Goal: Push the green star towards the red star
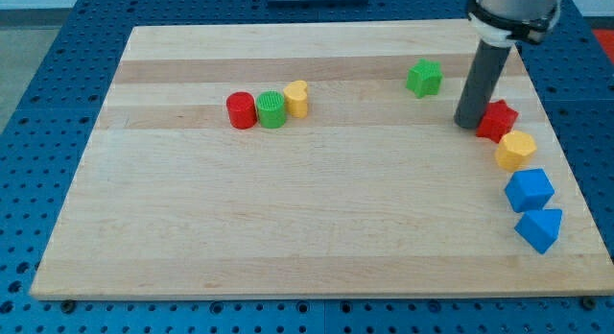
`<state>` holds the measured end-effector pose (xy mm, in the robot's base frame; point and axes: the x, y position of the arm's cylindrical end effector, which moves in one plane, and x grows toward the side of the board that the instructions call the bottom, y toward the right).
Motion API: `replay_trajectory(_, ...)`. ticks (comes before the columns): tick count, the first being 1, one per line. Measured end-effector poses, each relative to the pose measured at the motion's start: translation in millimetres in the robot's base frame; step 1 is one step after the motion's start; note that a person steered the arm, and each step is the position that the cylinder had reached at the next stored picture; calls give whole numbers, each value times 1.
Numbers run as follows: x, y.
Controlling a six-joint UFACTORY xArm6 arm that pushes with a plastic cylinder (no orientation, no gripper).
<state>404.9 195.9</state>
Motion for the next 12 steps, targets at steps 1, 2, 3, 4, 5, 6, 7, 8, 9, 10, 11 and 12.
replay_trajectory(1, -3, 6)
replay_trajectory(2, -4, 6)
replay_trajectory(3, -4, 6)
replay_trajectory(4, -4, -28)
replay_trajectory(5, -5, -82)
replay_trajectory(6, -26, -119)
replay_trajectory(7, -62, -131)
replay_trajectory(8, -91, -131)
replay_trajectory(9, -101, -121)
replay_trajectory(10, -96, -95)
replay_trajectory(11, -93, -74)
replay_trajectory(12, -88, -56)
